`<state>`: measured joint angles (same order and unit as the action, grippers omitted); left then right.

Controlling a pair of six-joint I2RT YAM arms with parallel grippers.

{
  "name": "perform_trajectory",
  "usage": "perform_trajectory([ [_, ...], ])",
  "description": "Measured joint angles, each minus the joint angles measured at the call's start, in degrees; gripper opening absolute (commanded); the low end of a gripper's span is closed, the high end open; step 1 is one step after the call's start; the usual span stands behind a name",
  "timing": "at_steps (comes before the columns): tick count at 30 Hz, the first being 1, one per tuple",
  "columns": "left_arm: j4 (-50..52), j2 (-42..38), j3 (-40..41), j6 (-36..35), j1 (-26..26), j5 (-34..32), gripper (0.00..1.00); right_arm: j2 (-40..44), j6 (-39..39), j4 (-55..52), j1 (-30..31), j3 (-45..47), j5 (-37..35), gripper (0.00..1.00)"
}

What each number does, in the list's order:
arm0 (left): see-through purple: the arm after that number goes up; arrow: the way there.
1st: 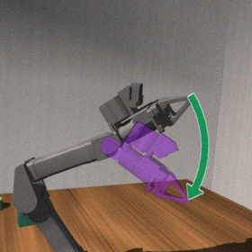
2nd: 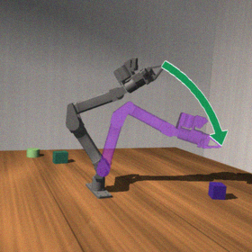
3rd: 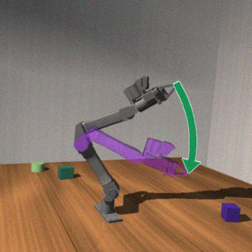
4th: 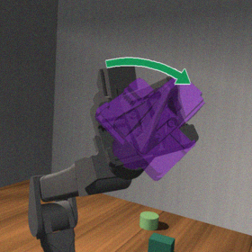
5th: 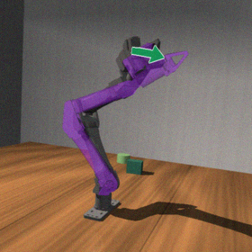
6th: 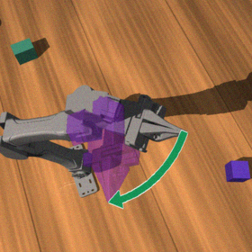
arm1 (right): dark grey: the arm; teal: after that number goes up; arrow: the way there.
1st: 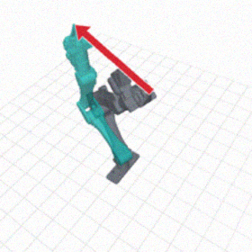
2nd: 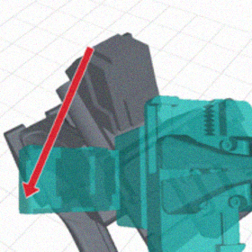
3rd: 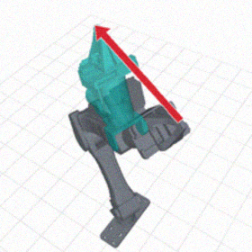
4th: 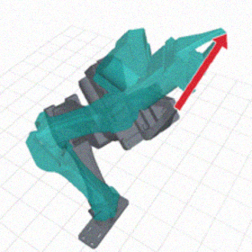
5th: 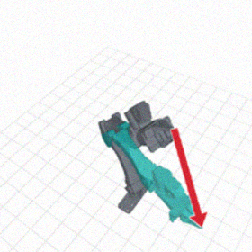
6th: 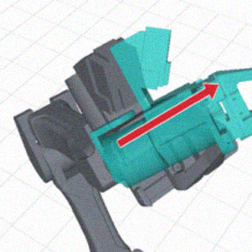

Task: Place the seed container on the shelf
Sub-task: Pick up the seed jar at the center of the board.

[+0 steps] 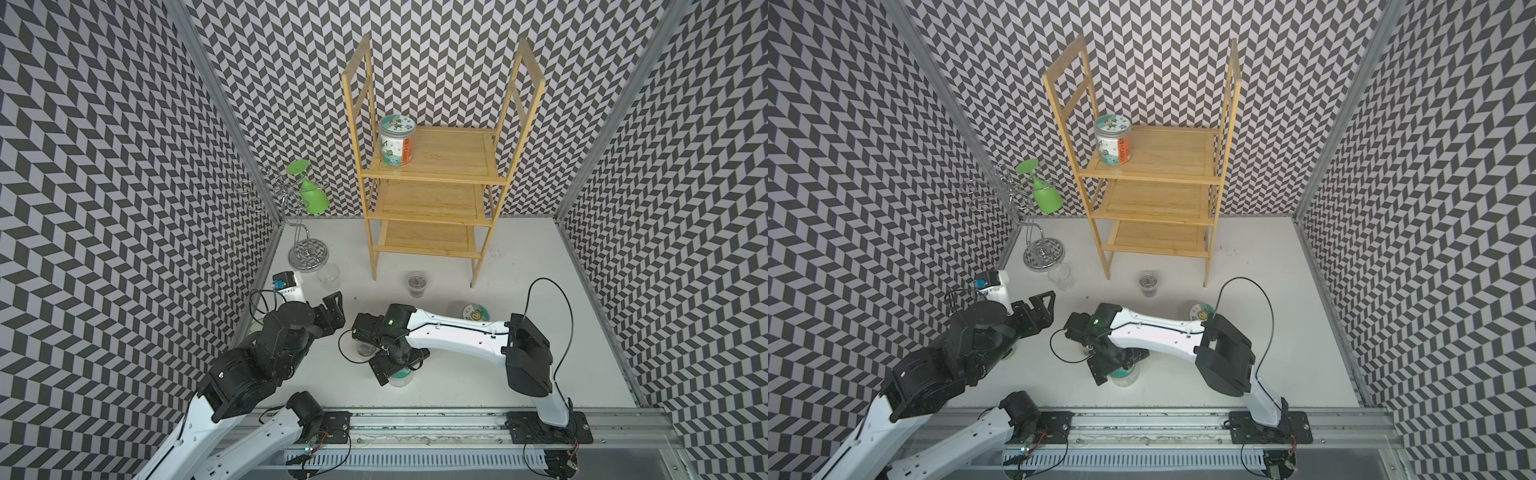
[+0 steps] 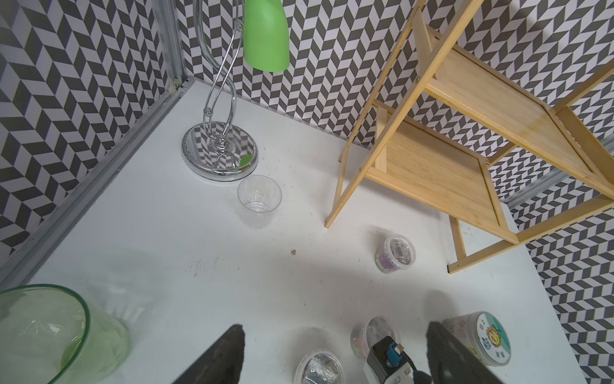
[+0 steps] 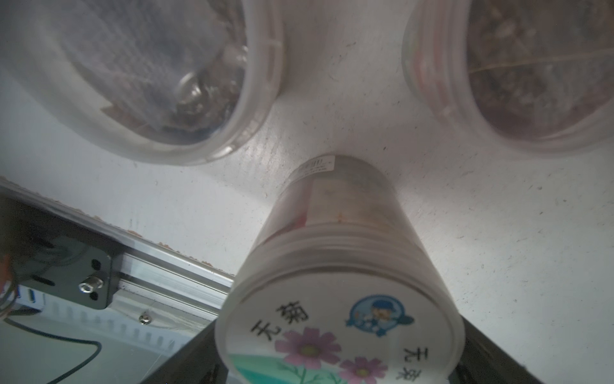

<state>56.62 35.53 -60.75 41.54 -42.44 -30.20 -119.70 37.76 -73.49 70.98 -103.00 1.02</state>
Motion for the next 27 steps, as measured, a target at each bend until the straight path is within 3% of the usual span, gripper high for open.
perform_trajectory([
  [6, 0.00, 0.00, 0.00, -0.52, 0.00, -0.15, 0.87, -0.48, 0.02, 0.02, 0.00, -0.02, -0.17, 1.00],
  [18, 0.00, 0.02, 0.00, -1.20, 0.00, -0.17, 0.86, 0.50, 0.09, 0.85, -0.33, 1.75, 0.09, 0.79],
  [27, 0.00, 0.15, 0.00, -1.70, 0.00, -0.15, 0.87, 2.49, 0.52, 0.26, -1.57, 2.40, 0.33, 0.76],
])
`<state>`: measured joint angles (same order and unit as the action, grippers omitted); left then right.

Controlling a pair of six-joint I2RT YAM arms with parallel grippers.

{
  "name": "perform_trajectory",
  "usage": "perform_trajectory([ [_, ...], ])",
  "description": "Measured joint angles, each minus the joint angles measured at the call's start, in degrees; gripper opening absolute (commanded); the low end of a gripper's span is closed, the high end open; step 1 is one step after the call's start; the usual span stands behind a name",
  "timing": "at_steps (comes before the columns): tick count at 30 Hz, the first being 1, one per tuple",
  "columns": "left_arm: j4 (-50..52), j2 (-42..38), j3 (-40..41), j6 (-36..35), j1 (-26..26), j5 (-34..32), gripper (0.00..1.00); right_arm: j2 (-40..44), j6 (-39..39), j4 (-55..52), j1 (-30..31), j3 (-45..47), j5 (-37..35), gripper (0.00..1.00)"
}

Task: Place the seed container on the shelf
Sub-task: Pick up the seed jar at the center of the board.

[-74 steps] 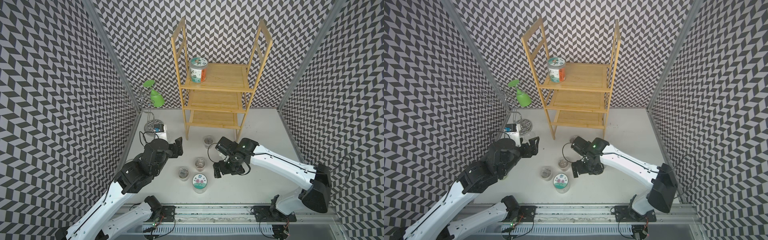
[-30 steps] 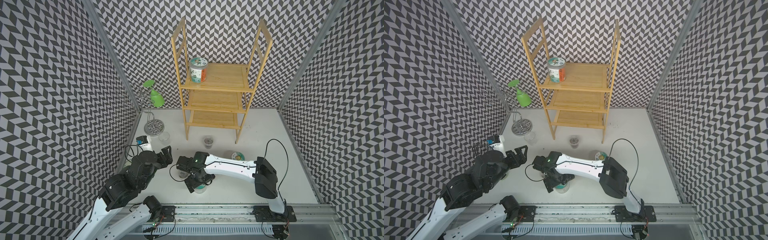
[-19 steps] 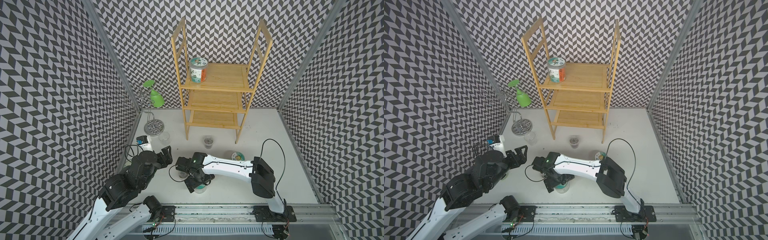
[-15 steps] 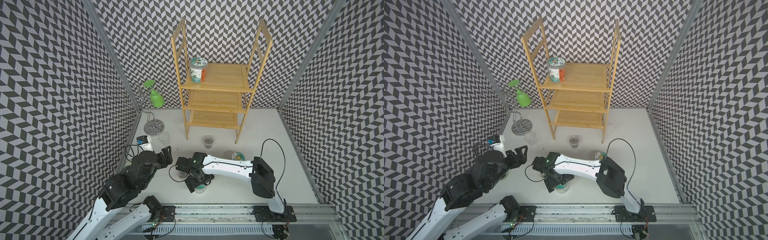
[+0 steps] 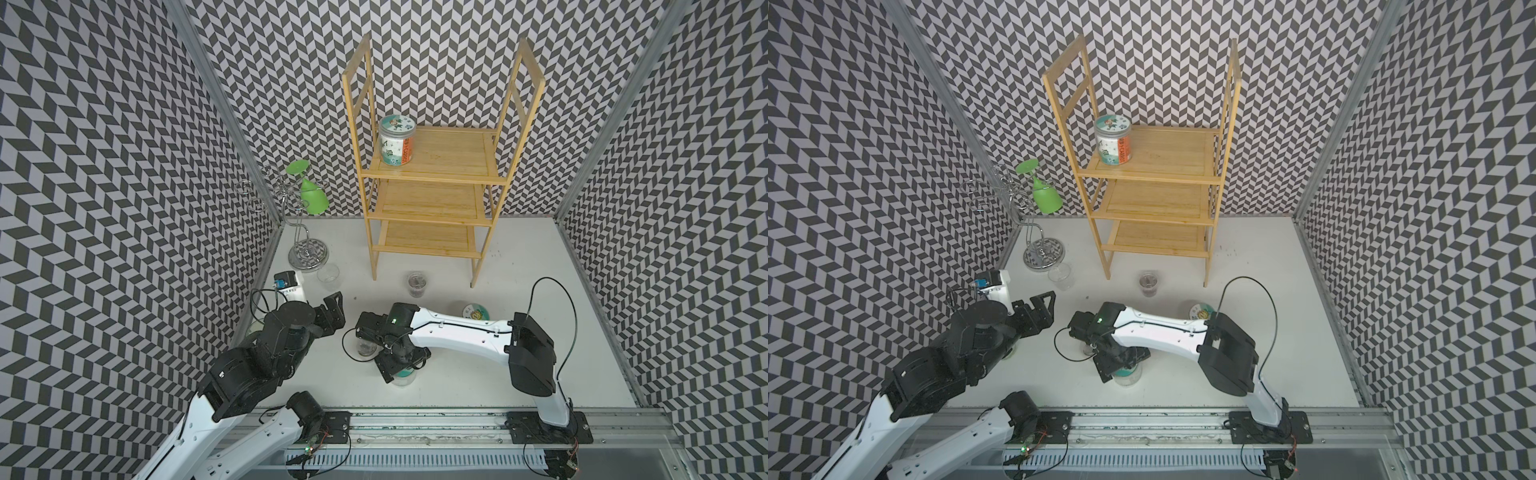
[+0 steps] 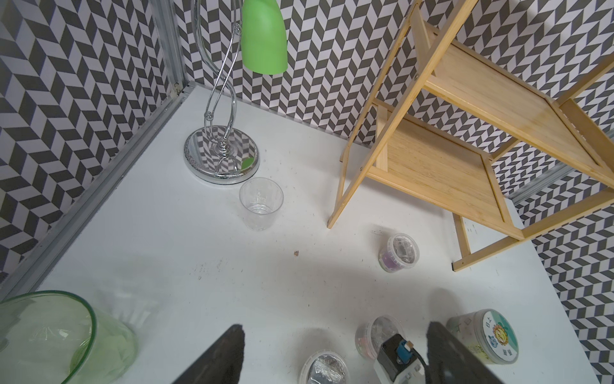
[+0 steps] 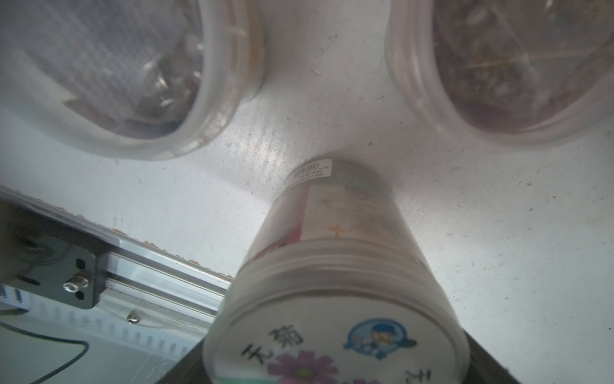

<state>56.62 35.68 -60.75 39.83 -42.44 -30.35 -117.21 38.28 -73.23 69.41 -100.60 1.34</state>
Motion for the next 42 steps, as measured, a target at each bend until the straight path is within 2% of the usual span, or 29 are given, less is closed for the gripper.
perform_trajectory([
  [6, -0.55, 0.50, -0.02, -2.95, 0.00, 0.17, 0.87, 5.79, 0.35, -1.60, -3.19, -0.31, 2.10, 0.73],
  [13, -3.28, 1.29, -0.31, -9.57, 0.00, 1.60, 0.87, 16.55, 0.55, -2.05, -10.36, 1.51, 6.38, 0.73],
  [18, -5.68, 2.25, -1.27, -16.61, 0.00, 5.79, 0.89, 22.21, 0.74, -2.78, -15.58, 3.78, 7.10, 0.74],
  [21, -8.09, 2.32, -0.66, -22.36, 0.02, 10.78, 0.91, 24.81, 0.50, -3.17, -18.93, 4.94, 7.39, 0.74],
  [29, -17.77, 3.78, 7.87, -38.62, -2.05, 22.56, 1.00, 28.41, -2.01, -3.69, -26.99, 6.08, 10.86, 0.74],
  [37, -31.47, 5.51, 15.13, -51.60, -5.79, 27.26, 0.99, 28.52, -5.01, -3.72, -30.67, 6.08, 16.33, 0.74],
  [42, -38.45, 4.55, 20.33, -57.18, -7.43, 29.46, 0.99, 28.68, -6.86, -3.72, -32.33, 6.08, 19.02, 0.74],
])
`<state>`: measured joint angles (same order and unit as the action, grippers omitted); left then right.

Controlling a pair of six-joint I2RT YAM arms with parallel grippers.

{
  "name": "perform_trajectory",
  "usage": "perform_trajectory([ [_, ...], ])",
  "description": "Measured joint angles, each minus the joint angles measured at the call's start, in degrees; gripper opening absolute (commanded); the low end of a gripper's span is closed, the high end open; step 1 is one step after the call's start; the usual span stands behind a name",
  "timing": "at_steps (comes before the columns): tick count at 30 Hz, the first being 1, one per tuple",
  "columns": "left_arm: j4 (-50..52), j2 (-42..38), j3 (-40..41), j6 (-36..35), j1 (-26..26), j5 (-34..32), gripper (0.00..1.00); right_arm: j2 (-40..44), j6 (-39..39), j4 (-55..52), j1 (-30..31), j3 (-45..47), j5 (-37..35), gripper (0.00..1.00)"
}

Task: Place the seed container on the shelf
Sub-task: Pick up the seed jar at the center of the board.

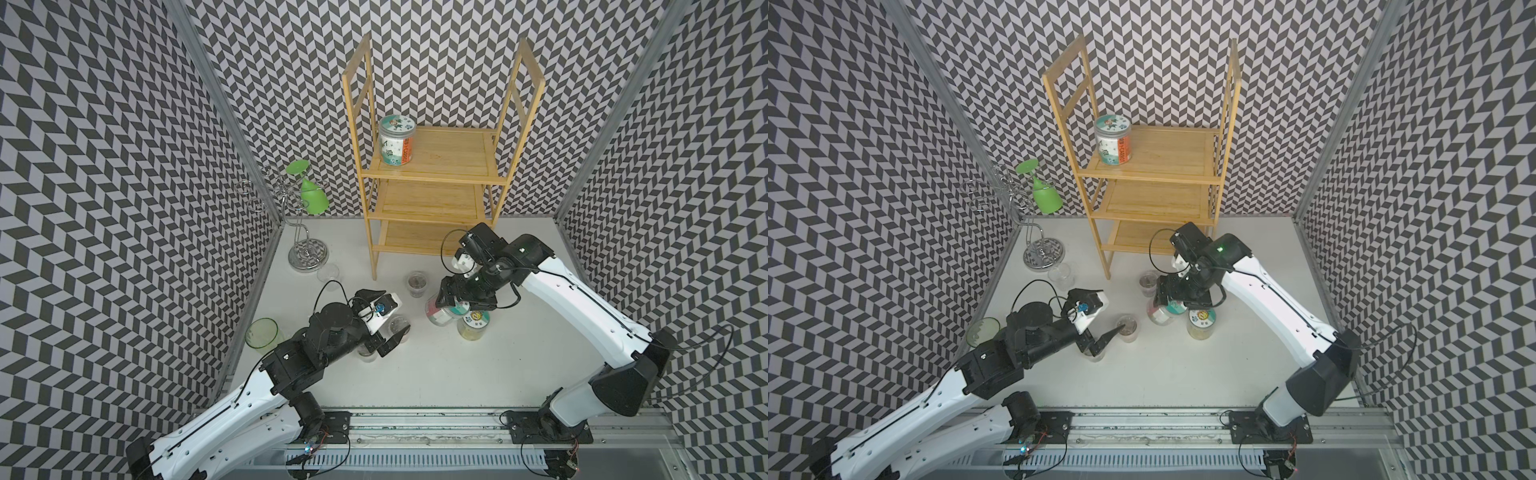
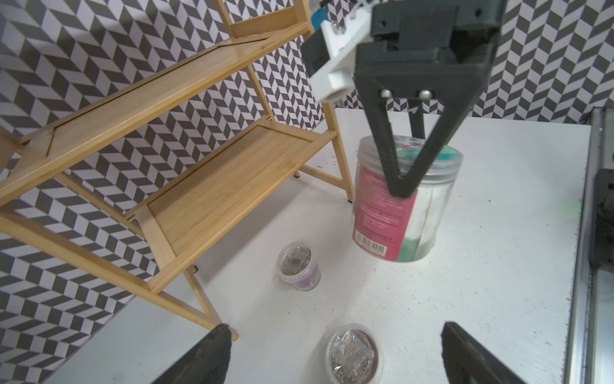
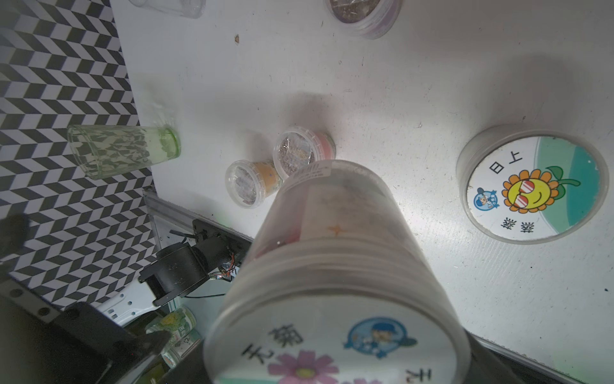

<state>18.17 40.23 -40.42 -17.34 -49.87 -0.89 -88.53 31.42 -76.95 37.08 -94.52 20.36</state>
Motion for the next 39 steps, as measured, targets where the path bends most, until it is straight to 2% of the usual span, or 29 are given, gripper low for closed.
perform_trajectory([
  [4, -5.20, -0.46, 3.08, -3.23, -0.04, 2.34, 1.00, 0.11, -1.44, 0.00, -0.66, 0.00, 2.10, 0.74],
  [12, -12.48, 2.82, 3.67, -5.55, -0.22, 8.15, 1.00, 0.11, -3.65, 0.00, -0.87, 0.00, 5.42, 0.74],
  [26, -15.10, 10.10, 2.84, -5.73, -0.59, 18.16, 1.00, 0.70, -5.95, 0.00, -0.87, 0.00, 8.66, 0.75],
  [39, -16.90, 14.32, 1.57, -4.44, -0.68, 19.37, 1.00, 1.88, -6.86, -0.22, -0.17, 0.00, 10.23, 0.75],
])
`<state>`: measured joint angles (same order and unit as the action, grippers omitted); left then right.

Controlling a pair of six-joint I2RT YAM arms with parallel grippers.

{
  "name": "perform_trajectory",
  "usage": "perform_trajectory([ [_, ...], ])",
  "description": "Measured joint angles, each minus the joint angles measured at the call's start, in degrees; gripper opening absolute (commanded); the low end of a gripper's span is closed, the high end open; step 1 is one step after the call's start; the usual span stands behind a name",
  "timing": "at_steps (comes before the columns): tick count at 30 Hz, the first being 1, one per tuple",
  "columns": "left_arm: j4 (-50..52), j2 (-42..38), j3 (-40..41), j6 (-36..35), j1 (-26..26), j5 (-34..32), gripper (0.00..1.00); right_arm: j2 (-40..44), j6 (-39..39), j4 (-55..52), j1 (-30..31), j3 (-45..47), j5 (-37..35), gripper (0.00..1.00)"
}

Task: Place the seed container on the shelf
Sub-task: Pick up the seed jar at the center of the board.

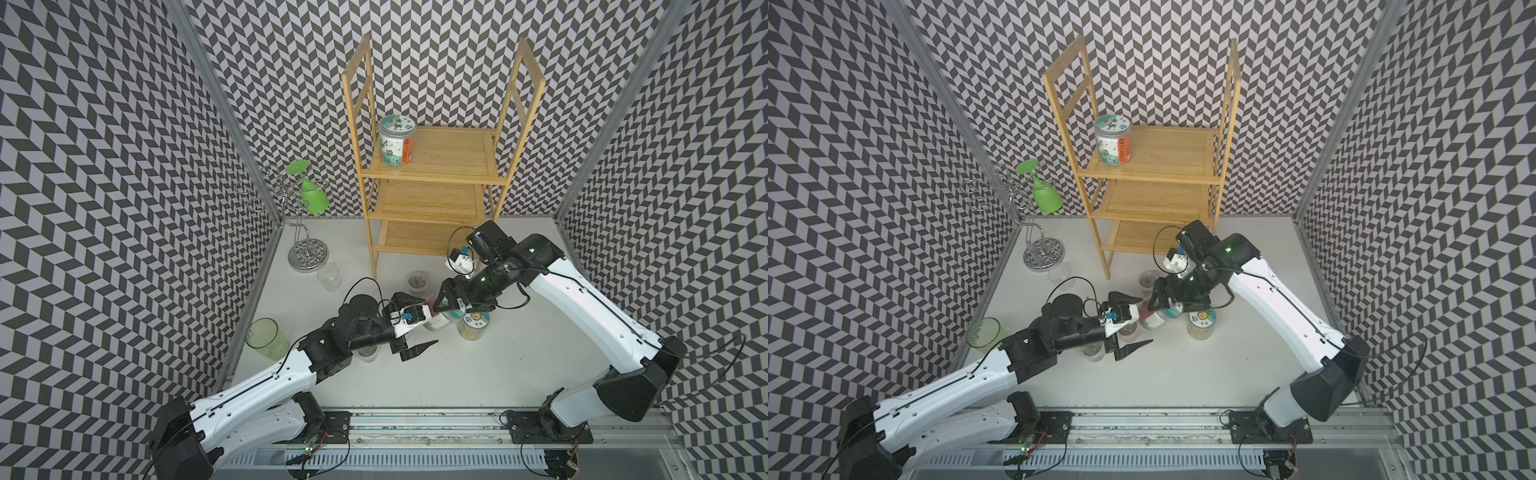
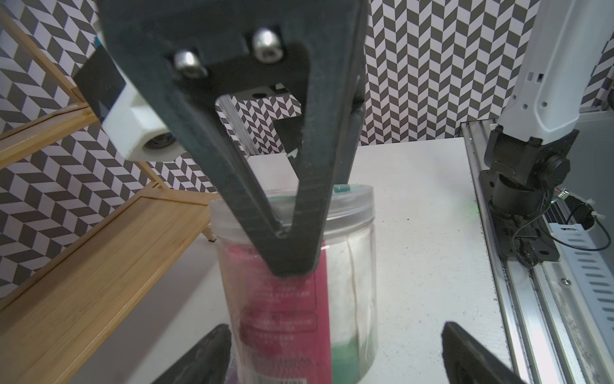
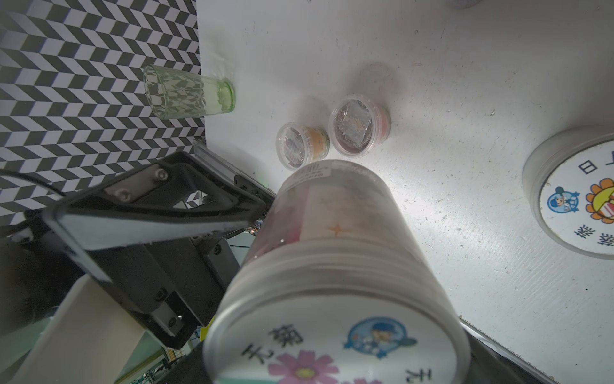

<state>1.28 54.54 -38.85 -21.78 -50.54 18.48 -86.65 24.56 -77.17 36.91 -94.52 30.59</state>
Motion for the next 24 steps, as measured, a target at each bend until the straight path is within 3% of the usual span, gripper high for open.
perform_trajectory([
  [24, -2.10, 5.42, -1.57, 2.27, 0.00, -1.29, 1.00, 0.02, 0.00, 0.02, 3.91, -0.15, 0.55, 0.76],
])
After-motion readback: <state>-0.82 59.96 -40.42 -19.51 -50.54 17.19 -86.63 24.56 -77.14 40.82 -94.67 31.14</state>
